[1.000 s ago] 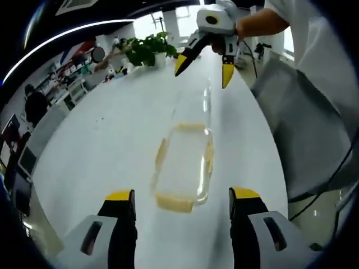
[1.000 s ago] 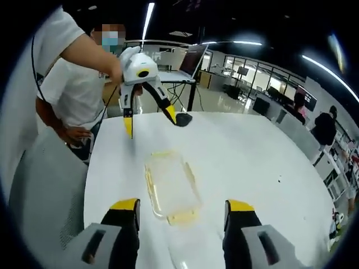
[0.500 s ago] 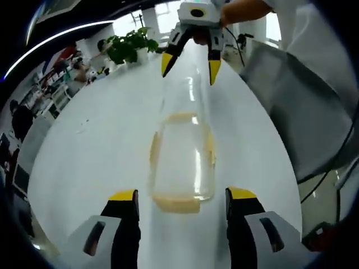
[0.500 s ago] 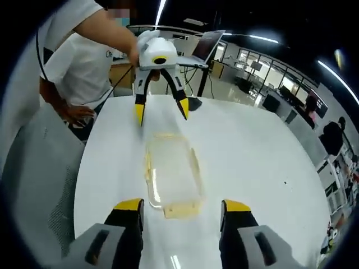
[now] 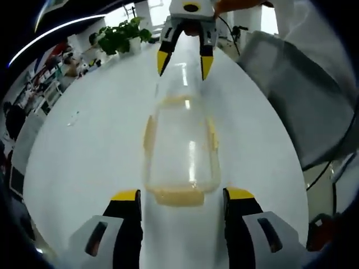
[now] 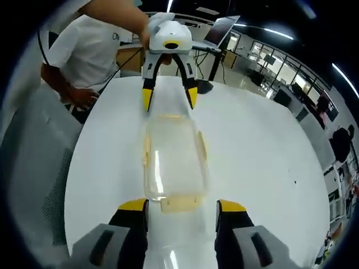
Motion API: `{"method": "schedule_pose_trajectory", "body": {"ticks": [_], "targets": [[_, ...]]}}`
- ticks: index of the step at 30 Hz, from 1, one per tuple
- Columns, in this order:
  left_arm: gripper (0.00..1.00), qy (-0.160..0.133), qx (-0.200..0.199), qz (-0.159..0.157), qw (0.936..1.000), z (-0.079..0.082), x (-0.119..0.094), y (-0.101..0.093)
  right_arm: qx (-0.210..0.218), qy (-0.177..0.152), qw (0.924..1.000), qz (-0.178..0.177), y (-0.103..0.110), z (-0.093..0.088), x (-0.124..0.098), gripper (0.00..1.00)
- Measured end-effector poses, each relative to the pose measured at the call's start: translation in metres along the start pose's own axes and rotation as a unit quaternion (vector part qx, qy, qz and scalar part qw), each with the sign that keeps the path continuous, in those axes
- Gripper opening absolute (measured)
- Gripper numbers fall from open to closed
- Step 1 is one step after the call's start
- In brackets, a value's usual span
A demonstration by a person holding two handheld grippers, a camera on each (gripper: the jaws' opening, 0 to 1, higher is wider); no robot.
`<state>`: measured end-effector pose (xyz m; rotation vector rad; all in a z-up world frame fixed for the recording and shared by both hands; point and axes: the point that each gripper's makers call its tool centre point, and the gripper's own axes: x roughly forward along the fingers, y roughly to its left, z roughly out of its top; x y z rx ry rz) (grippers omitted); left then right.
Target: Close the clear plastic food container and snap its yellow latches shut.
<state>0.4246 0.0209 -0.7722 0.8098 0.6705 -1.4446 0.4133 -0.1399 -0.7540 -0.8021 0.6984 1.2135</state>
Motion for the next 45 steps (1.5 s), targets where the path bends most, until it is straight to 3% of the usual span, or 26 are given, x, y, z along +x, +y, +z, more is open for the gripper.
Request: {"method": "schedule_pose_trajectory", "body": {"ticks": [2, 5, 18, 26, 33, 36, 42, 45], "targets": [[0.57, -0.001, 0.005, -0.003, 1.0, 0.0, 0.002, -0.001, -0.015, 0.014, 0.9998, 0.006, 0.002, -0.004, 0.005, 0.44], [0.54, 0.005, 0.005, -0.011, 0.9999, -0.003, 0.007, -0.001, 0.003, 0.016, 0.9997, 0.02, 0.004, -0.005, 0.011, 0.46], [0.49, 0.014, -0.001, -0.022, 0.9997, -0.013, 0.013, -0.001, -0.008, 0.038, 0.9984, 0.04, 0.007, -0.01, 0.029, 0.43], [0.47, 0.022, -0.001, -0.024, 0.9995, -0.015, 0.015, -0.001, -0.042, 0.063, 0.9958, 0.052, 0.005, -0.016, 0.036, 0.4], [0.46, 0.027, 0.0, -0.022, 0.9994, -0.019, 0.018, 0.0, -0.033, 0.069, 0.9954, 0.059, 0.003, -0.017, 0.04, 0.38], [0.4, 0.027, -0.006, -0.031, 0.9991, -0.019, 0.018, -0.001, -0.038, 0.073, 0.994, 0.073, 0.008, -0.019, 0.042, 0.37], [0.39, 0.03, -0.015, -0.026, 0.9991, -0.019, 0.018, -0.001, -0.065, 0.093, 0.9921, 0.054, 0.008, -0.02, 0.046, 0.38], [0.39, 0.034, -0.021, -0.023, 0.9989, -0.021, 0.018, -0.001, -0.057, 0.092, 0.9926, 0.056, 0.007, -0.02, 0.047, 0.37]]}}
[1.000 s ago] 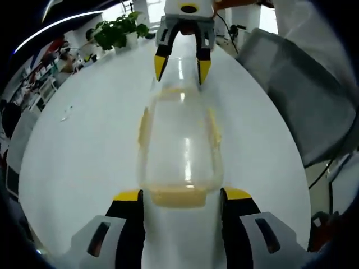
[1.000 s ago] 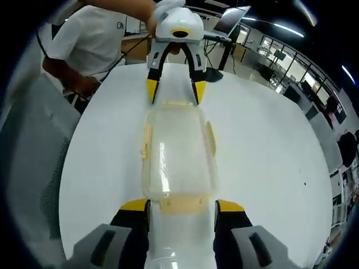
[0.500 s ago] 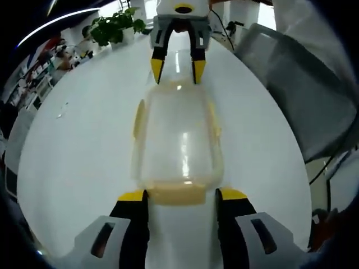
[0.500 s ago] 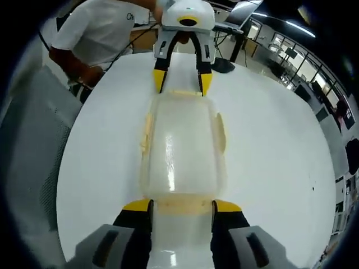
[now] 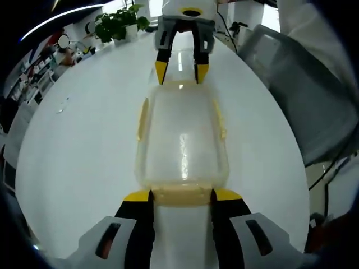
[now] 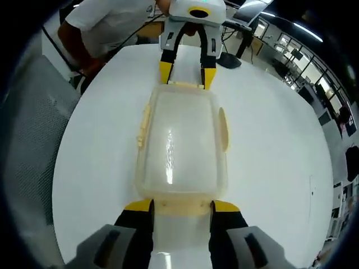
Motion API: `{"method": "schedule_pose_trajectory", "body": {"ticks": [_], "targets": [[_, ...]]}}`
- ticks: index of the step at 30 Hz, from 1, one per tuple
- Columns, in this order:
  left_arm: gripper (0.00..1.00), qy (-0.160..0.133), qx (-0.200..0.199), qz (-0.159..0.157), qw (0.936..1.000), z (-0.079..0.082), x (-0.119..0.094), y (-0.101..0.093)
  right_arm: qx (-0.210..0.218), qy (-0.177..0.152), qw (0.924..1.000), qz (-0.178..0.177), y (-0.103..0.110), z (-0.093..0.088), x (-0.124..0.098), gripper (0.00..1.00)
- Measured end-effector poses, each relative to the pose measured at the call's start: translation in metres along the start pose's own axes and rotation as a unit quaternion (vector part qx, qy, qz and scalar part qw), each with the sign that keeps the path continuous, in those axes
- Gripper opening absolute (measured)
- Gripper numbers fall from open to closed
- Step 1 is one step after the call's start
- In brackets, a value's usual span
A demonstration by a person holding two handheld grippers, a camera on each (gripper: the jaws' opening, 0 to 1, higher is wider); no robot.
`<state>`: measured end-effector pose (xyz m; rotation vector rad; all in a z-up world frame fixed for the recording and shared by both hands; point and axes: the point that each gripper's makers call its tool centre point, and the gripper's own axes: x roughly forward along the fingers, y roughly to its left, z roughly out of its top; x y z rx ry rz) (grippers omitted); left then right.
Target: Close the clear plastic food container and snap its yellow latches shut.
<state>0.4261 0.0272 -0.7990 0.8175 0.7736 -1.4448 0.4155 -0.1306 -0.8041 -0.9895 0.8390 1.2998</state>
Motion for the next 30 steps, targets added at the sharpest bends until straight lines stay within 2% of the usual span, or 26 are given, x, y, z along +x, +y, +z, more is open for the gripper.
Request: {"method": "schedule_pose_trajectory", "body": {"ticks": [5, 7, 9, 11, 13, 15, 16, 20, 27, 30], "targets": [[0.37, 0.002, -0.01, 0.005, 0.9999, 0.0, 0.0, -0.001, -0.007, -0.01, 0.9999, 0.0, 0.0, -0.001, -0.001, 0.36], [0.37, 0.014, 0.006, -0.002, 0.9999, -0.002, -0.002, -0.007, -0.015, -0.01, 0.9998, 0.005, 0.002, 0.001, -0.002, 0.36], [0.37, 0.021, 0.001, 0.007, 0.9998, 0.0, -0.008, -0.008, -0.016, -0.017, 0.9997, 0.0, 0.002, 0.006, -0.009, 0.36], [0.37, 0.009, -0.01, 0.008, 0.9999, 0.009, -0.021, -0.009, -0.008, -0.022, 0.9997, 0.002, 0.004, 0.009, -0.02, 0.36], [0.37, 0.006, -0.012, 0.007, 0.9999, 0.019, -0.035, -0.015, -0.013, -0.032, 0.9994, 0.002, 0.008, 0.013, -0.037, 0.36], [0.37, 0.017, -0.002, 0.009, 0.9998, 0.029, -0.047, -0.024, -0.014, -0.051, 0.9986, 0.012, 0.014, 0.021, -0.056, 0.36], [0.37, 0.018, -0.001, 0.008, 0.9998, 0.028, -0.049, -0.024, -0.018, -0.054, 0.9983, 0.011, 0.014, 0.022, -0.063, 0.36], [0.37, 0.008, -0.018, 0.011, 0.9997, 0.048, -0.067, -0.029, -0.03, -0.065, 0.9974, 0.009, 0.013, 0.025, -0.087, 0.36], [0.36, 0.012, -0.02, 0.021, 0.9995, 0.072, -0.075, -0.034, -0.038, -0.071, 0.9967, 0.0, 0.014, 0.022, -0.117, 0.36], [0.36, 0.01, -0.021, 0.026, 0.9994, 0.09, -0.08, -0.034, -0.041, -0.074, 0.9964, -0.005, 0.013, 0.015, -0.132, 0.36]]}}
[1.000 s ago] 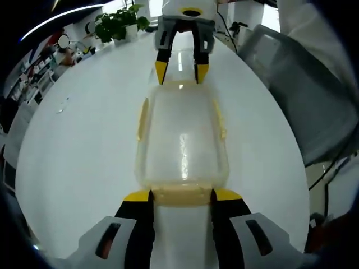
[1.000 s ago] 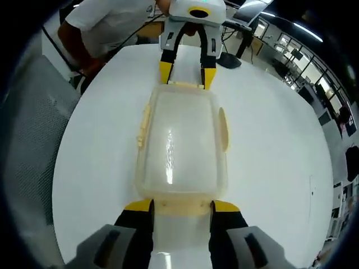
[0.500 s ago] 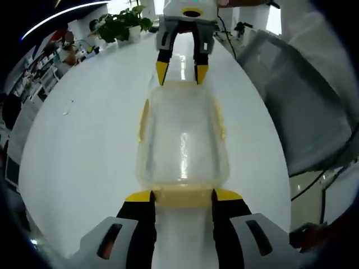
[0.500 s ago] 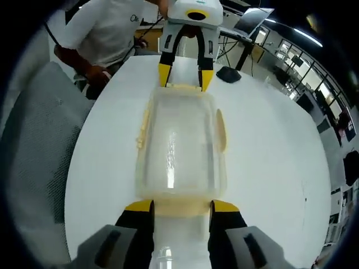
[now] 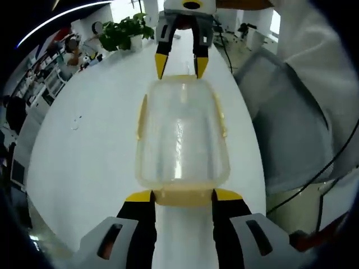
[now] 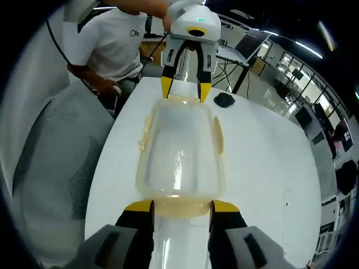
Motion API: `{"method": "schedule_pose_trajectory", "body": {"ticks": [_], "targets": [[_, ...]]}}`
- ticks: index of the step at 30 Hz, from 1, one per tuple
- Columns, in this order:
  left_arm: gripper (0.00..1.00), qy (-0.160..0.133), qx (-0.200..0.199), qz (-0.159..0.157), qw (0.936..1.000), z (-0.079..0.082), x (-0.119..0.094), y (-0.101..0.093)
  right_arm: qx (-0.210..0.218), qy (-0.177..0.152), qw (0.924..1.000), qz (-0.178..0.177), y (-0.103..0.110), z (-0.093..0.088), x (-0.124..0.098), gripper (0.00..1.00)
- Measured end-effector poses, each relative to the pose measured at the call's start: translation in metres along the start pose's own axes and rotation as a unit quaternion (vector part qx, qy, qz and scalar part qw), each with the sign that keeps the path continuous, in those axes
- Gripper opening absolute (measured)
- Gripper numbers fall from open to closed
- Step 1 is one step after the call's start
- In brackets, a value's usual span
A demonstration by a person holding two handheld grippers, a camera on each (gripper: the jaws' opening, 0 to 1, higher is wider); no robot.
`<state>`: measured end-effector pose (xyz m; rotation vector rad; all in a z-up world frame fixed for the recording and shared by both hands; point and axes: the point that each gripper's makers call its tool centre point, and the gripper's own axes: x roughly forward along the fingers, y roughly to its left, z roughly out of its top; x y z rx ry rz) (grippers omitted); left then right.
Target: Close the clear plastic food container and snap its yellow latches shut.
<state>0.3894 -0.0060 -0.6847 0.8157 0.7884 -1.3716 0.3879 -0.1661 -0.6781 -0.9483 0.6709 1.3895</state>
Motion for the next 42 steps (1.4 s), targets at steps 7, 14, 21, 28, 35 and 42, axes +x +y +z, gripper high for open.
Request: {"method": "schedule_pose_trajectory", "body": {"ticks": [7, 14, 21, 28, 35, 42], "targets": [[0.36, 0.0, 0.006, -0.002, 1.0, 0.033, 0.007, 0.002, 0.016, -0.008, 0.9998, 0.002, 0.003, -0.018, -0.033, 0.36], [0.37, 0.0, 0.017, -0.006, 0.9998, 0.07, 0.023, 0.005, 0.025, 0.011, 0.9996, -0.011, 0.004, -0.051, -0.054, 0.36], [0.37, -0.004, 0.019, -0.01, 0.9998, 0.095, 0.039, 0.004, 0.028, 0.023, 0.9992, -0.017, 0.004, -0.079, -0.064, 0.36], [0.37, -0.02, 0.003, -0.012, 0.9997, 0.114, 0.059, 0.014, 0.025, 0.038, 0.9989, -0.013, -0.004, -0.108, -0.069, 0.36], [0.36, -0.012, 0.013, -0.013, 0.9998, 0.126, 0.078, 0.016, 0.024, 0.037, 0.999, -0.004, -0.004, -0.13, -0.072, 0.36], [0.36, -0.002, 0.017, -0.018, 0.9997, 0.135, 0.097, 0.024, 0.028, 0.039, 0.9988, -0.003, -0.006, -0.15, -0.071, 0.36]]}}
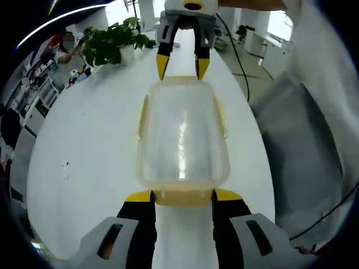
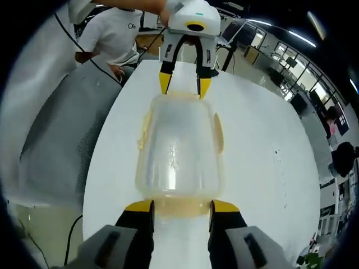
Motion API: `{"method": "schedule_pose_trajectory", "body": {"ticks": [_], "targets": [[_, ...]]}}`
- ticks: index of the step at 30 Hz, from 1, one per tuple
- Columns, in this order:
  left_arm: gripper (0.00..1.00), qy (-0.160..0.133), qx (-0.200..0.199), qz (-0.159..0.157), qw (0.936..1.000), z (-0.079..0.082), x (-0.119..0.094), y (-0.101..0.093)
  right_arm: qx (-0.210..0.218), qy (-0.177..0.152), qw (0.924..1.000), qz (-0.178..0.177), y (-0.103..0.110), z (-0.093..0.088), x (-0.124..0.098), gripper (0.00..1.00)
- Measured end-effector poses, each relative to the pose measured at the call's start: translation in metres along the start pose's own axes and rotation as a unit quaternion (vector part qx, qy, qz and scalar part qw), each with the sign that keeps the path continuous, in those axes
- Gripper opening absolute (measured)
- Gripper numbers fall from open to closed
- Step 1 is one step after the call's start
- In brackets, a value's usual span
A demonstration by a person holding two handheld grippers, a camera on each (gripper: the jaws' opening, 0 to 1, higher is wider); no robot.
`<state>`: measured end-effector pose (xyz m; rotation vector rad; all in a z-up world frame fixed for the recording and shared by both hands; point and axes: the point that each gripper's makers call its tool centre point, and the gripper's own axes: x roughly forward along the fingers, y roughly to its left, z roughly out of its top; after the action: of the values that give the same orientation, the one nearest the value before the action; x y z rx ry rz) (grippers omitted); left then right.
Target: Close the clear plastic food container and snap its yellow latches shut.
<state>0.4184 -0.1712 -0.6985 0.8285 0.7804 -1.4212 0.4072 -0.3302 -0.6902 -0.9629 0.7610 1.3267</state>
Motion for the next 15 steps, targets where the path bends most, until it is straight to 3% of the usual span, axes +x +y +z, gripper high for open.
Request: {"method": "schedule_pose_trajectory", "body": {"ticks": [10, 15], "targets": [[0.36, 0.003, -0.003, -0.006, 1.0, 0.019, 0.025, 0.007, 0.011, 0.008, 0.9999, 0.002, -0.004, -0.036, 0.004, 0.36], [0.36, 0.005, -0.003, -0.006, 1.0, 0.019, 0.035, 0.01, 0.013, 0.013, 0.9998, 0.001, -0.004, -0.044, 0.011, 0.36]]}}
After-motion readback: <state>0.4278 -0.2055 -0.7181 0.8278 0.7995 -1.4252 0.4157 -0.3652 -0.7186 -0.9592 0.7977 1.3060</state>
